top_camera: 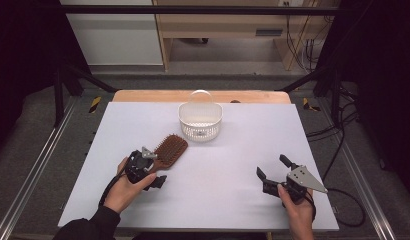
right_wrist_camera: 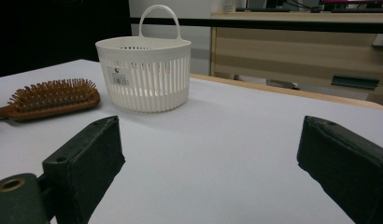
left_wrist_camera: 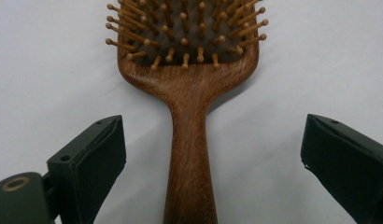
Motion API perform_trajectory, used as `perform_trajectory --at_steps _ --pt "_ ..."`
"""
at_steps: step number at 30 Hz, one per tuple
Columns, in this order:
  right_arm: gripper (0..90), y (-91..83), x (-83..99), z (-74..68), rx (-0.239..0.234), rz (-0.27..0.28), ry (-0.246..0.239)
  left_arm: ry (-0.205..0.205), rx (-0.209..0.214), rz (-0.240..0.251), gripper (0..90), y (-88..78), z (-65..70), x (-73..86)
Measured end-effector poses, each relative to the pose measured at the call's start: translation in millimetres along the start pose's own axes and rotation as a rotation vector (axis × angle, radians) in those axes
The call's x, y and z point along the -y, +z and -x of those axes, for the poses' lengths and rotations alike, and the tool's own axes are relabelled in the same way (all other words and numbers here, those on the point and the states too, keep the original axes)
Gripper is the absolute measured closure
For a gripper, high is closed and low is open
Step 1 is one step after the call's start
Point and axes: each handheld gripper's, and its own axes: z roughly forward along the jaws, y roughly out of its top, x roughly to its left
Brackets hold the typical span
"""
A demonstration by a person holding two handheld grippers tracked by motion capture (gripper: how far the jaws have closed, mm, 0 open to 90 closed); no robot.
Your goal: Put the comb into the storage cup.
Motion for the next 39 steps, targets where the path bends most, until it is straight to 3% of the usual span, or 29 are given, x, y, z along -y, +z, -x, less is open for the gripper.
perform_trajectory --at_steps 21,39 --pt "6.9 1.0 1.5 0.8 0.003 -0.009 0.003 -0.04 0.001 -0.002 6.9 2.9 -7.4 4.7" --pt "7.0 1.6 1.7 0.9 0.01 -0.01 -0.002 -0.021 0.018 -0.052 7.1 5.6 -6.6 2.5"
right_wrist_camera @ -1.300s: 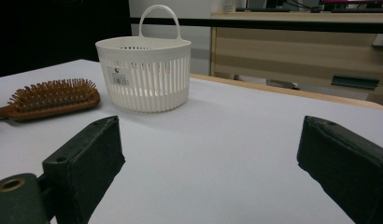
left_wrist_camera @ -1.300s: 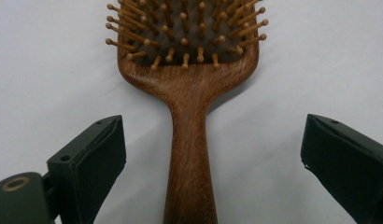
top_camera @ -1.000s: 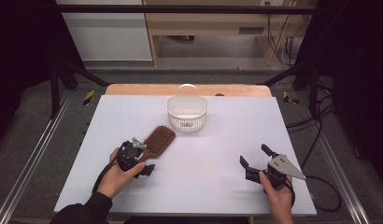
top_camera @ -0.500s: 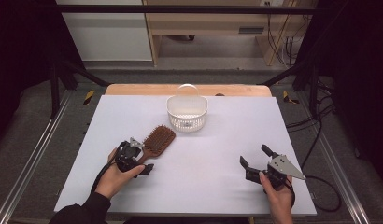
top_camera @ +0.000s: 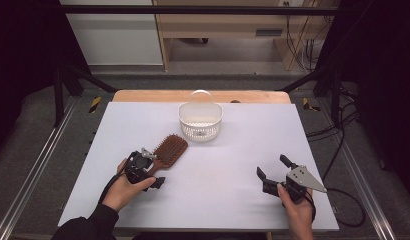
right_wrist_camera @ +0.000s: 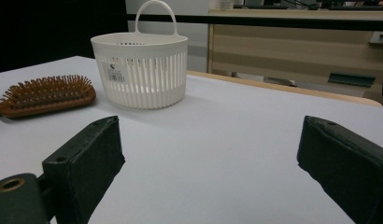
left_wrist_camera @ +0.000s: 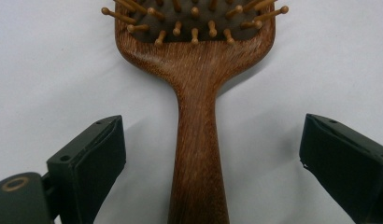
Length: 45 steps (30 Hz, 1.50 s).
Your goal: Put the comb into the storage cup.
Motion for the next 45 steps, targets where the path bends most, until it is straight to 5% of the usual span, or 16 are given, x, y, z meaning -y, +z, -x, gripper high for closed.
perform_trajectory --at_steps 19,33,45 --pt "7.0 -0.3 -0.4 -0.5 -0.002 0.002 -0.005 -0.006 0.001 -0.051 11.3 -1.3 -6.8 -5.4" --pt "7.0 -0.8 -0.8 0.6 0.002 0.004 0.003 0.002 0.018 -0.073 36.0 -0.6 -11.6 -15.9" --pt "7.0 -1.8 -1.1 1.4 0.001 0.009 0.003 0.002 0.022 -0.113 47.6 0.6 -14.7 -22.9"
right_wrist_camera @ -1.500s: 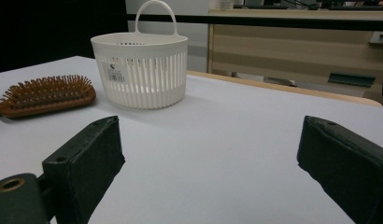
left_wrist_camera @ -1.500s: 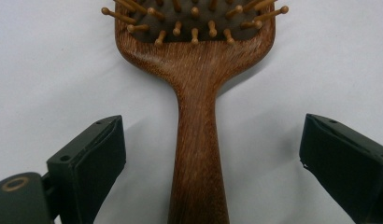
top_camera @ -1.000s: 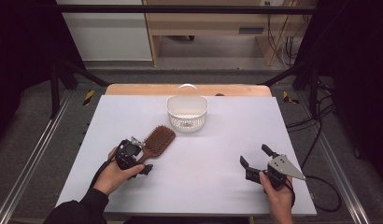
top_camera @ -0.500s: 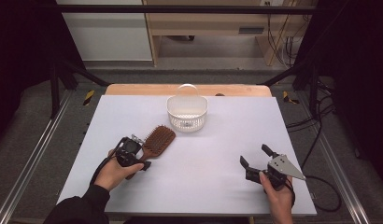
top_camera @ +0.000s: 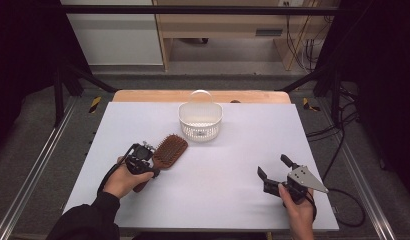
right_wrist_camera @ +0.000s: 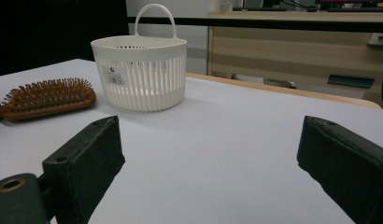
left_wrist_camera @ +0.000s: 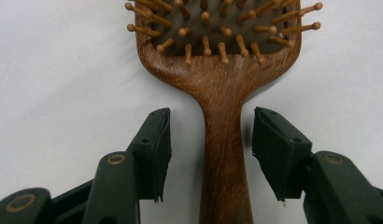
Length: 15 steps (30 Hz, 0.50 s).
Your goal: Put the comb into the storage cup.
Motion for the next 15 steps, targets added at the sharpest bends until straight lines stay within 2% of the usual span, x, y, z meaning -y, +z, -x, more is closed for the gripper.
perform_trajectory --at_steps 4,9,15 --pt "7.0 -0.1 0.0 -0.5 -0.001 -0.004 -0.001 0.003 -0.009 -0.004 49.8 0.3 2.7 -1.0" --pt "6.9 0.0 0.1 0.2 -0.001 -0.003 0.002 0.015 -0.003 -0.013 58.8 -0.9 3.4 -1.3" --pt "6.9 -0.1 0.0 0.5 -0.001 -0.002 0.003 0.023 -0.002 -0.019 64.3 -0.9 3.2 -2.3"
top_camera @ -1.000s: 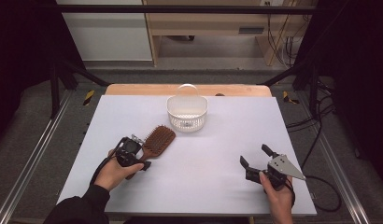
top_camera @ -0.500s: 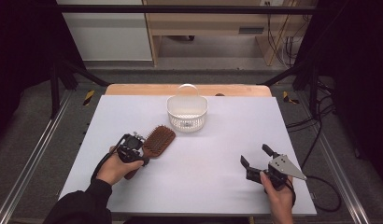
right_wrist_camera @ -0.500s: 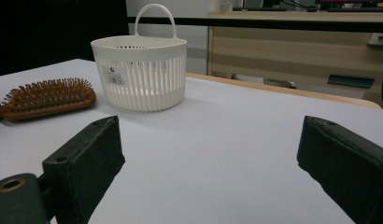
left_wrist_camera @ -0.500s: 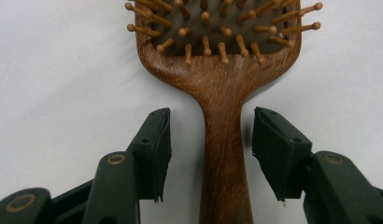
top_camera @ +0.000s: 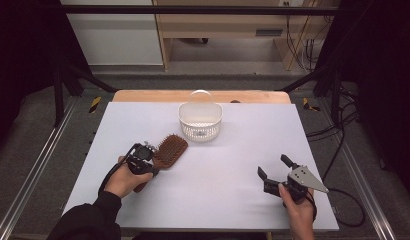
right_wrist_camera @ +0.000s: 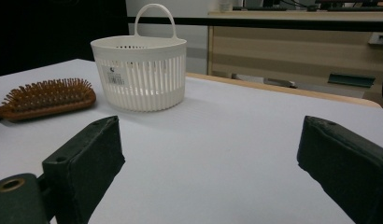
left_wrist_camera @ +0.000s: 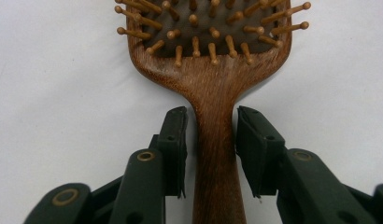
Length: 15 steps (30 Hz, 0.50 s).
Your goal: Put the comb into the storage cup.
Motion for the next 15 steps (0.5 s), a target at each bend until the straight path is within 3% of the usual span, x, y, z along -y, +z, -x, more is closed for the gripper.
perform_trajectory --at_steps 15 --pt "6.9 0.0 -0.1 0.0 -0.003 0.0 0.003 0.023 0.009 0.026 69.0 1.4 -1.6 2.1"
